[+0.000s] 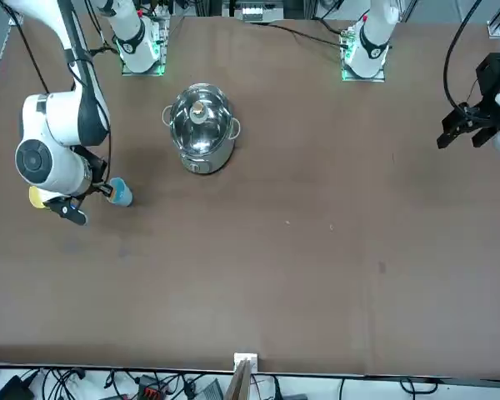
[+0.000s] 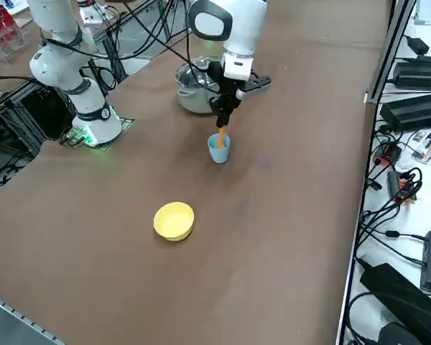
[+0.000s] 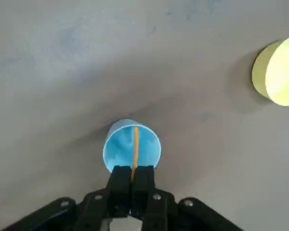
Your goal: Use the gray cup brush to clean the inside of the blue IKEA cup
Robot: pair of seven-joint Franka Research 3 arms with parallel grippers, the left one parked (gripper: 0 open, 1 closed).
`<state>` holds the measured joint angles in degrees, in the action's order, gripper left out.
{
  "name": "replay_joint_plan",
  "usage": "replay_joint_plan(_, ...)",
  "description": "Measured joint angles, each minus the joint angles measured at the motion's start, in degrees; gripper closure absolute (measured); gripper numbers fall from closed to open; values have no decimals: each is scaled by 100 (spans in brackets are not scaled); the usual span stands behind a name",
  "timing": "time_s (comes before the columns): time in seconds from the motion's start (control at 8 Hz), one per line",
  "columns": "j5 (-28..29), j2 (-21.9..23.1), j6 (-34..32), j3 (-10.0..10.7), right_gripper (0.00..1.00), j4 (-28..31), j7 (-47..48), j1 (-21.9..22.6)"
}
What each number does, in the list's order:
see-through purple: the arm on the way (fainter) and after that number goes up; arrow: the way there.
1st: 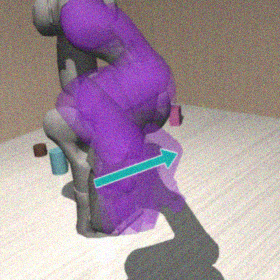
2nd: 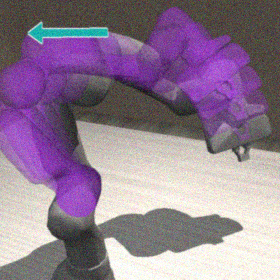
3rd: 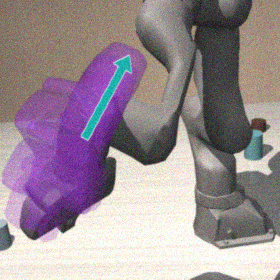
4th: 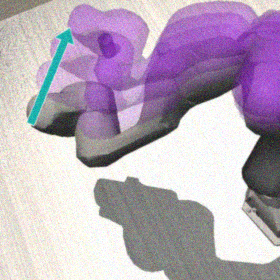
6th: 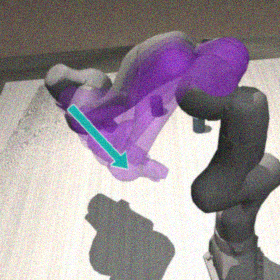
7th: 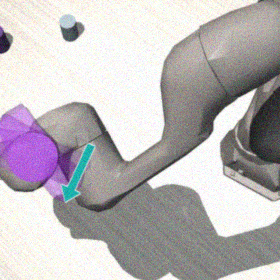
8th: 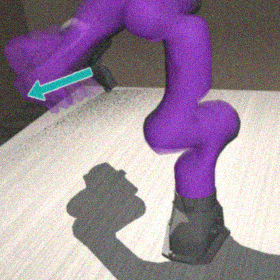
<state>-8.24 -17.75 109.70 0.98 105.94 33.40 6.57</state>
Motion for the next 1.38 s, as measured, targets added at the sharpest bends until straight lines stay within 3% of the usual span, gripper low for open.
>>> replay_joint_plan(1.0, 177, -49, -535, -63, 97, -148, 270, 234)
replay_joint_plan(1.38, 164, -40, -739, 25, 97, -186, 270, 196)
